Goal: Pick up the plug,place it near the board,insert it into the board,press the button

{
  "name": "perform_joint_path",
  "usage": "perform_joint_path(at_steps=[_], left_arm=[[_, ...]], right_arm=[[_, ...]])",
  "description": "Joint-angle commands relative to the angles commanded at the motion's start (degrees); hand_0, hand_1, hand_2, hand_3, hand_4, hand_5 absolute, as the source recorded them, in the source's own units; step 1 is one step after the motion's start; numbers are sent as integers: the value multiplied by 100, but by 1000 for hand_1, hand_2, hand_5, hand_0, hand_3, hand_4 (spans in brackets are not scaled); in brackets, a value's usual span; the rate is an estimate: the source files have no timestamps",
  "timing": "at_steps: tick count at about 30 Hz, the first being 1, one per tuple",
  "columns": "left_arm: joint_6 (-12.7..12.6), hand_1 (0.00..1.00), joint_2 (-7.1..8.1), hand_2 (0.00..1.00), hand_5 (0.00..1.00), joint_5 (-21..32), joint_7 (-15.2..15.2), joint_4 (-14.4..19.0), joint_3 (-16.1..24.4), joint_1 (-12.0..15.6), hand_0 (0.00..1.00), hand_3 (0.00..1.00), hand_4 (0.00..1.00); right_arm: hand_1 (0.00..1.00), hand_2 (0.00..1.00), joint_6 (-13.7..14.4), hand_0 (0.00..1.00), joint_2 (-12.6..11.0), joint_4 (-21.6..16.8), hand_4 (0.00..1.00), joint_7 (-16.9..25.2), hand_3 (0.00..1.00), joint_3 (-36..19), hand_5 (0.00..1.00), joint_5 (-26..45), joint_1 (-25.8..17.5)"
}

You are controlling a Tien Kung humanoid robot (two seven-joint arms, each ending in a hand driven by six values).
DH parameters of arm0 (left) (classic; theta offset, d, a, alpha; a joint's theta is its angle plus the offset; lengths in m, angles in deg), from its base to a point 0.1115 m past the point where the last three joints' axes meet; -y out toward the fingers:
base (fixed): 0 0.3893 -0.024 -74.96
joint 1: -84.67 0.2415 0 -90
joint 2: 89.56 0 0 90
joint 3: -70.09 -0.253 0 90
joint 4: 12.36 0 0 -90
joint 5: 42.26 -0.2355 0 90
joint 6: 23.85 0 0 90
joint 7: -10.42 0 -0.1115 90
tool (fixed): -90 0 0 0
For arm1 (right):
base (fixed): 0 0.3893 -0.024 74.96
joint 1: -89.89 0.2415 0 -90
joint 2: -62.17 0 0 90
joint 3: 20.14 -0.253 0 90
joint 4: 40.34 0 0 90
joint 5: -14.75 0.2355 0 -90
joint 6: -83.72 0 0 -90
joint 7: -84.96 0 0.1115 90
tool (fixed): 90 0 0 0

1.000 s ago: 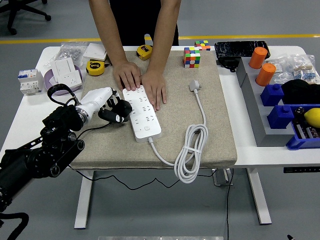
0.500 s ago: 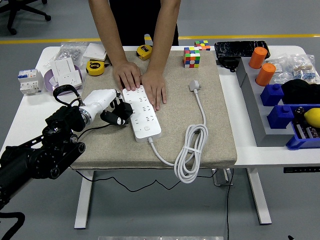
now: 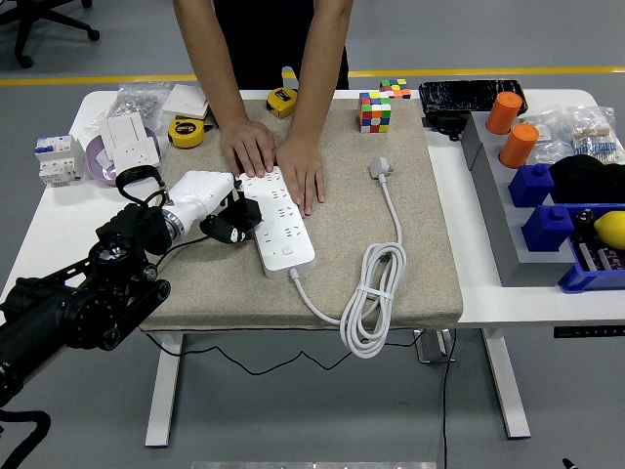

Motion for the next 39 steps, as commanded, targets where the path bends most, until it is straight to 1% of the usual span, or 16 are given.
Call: perform_joint_path(at_steps=[15,27,39], left_arm=[[8,524,-41,468,84,-49,0,-44,-75,-82,426,503,605],[41,525,-11,471,83,-7,-5,-46,-204,-103,426,504,606],[46,525,-10,482,98,9,10,-47,-204,-135,431,515,617]], right_arm=[[892,834,10,998,-6,0,998,-4,806,-19,919,-16,35],[890,832,11,998,-8,0,998,-10,806,-26,919,-14,28],[891,830,-6,998,-10,0,998,-21,805,-9,920,1,32]])
